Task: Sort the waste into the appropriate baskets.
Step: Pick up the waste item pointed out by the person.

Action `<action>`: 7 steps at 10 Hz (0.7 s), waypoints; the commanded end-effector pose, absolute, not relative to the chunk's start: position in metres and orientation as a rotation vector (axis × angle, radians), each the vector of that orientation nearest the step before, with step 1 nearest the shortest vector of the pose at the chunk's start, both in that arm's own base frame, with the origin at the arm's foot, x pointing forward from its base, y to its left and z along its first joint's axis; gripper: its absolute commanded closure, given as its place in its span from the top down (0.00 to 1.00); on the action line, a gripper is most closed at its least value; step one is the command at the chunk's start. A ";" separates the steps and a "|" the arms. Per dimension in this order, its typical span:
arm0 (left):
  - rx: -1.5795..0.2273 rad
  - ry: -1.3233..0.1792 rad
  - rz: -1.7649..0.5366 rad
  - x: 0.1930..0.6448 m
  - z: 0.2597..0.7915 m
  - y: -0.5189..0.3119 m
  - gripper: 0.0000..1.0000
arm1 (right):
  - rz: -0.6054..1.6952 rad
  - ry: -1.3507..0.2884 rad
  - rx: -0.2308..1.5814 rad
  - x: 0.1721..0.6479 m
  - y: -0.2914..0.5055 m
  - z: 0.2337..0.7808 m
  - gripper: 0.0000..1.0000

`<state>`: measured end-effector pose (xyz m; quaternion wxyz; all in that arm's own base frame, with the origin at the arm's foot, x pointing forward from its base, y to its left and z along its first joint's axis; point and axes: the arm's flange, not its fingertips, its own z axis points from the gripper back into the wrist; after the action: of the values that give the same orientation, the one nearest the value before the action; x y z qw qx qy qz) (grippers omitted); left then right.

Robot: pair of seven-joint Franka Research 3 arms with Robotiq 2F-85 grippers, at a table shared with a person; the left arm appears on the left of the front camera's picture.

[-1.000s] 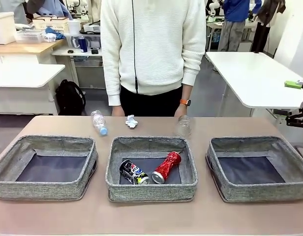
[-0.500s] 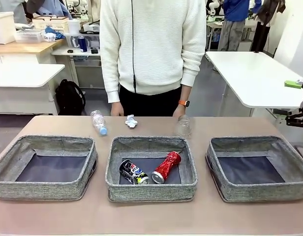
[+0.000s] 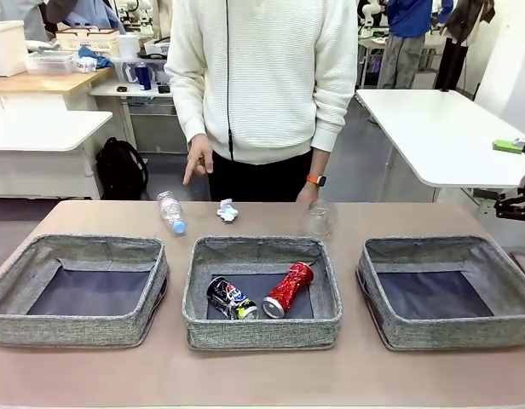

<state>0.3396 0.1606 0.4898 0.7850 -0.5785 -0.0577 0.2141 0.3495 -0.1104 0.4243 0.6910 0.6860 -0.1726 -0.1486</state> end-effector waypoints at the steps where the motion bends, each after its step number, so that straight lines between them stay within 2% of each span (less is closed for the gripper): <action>1: -1.242 -0.131 0.448 0.338 0.490 0.162 1.00 | -0.313 -0.411 1.553 0.350 -0.110 0.426 1.00; 6: -1.248 -0.124 0.462 0.340 0.490 0.161 1.00 | -0.313 -0.411 1.553 0.350 -0.110 0.426 1.00; 7: -1.250 -0.116 0.398 0.340 0.498 0.153 1.00 | -0.313 -0.411 1.553 0.350 -0.110 0.426 1.00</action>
<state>0.3404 0.1579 0.4912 0.7861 -0.5791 -0.0556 0.2087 0.3495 -0.1104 0.4243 0.6910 0.6860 -0.1728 -0.1485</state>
